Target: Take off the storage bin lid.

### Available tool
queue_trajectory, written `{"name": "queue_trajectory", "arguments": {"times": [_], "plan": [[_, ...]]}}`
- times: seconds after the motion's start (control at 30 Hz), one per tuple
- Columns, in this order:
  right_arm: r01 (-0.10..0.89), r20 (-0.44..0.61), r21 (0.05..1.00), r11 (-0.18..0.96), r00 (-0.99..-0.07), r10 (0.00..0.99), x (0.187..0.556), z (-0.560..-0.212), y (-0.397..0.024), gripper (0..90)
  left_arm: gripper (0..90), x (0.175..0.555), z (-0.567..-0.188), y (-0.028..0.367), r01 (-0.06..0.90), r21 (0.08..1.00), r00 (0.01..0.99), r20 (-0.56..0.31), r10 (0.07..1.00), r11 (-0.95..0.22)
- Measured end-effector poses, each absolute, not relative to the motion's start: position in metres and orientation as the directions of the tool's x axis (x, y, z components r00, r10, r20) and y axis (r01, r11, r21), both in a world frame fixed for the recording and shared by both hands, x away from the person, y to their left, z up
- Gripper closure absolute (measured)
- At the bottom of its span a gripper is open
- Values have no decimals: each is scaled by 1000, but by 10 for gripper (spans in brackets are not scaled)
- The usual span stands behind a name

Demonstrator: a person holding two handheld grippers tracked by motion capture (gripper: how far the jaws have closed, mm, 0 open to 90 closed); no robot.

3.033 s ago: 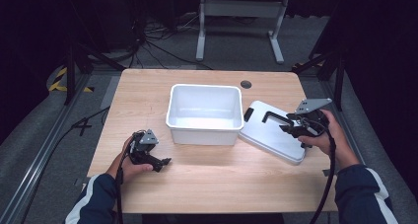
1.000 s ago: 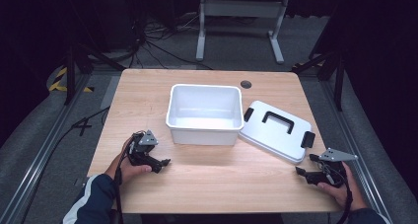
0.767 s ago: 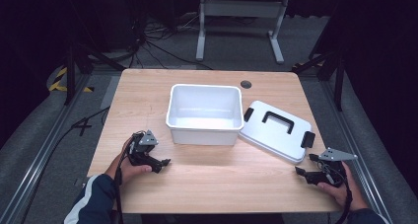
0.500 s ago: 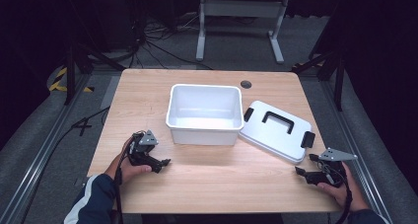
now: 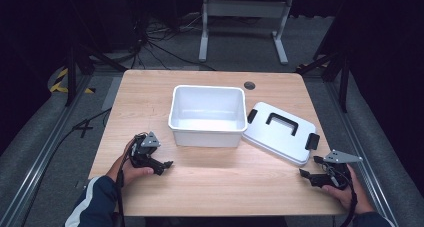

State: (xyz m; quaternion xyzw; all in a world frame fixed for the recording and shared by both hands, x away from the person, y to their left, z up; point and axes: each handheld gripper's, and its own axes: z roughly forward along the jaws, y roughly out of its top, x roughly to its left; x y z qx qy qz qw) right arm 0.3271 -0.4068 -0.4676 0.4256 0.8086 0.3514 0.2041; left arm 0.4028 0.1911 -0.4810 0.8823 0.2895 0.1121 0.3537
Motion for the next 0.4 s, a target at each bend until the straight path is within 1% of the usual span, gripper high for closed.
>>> {"name": "queue_trajectory", "arguments": {"times": [0.4], "plan": [[545,-31,742,391,-554,832,327,-468,-407,183,2,403,-481,191,431,687,808,-6,589,-585]]}}
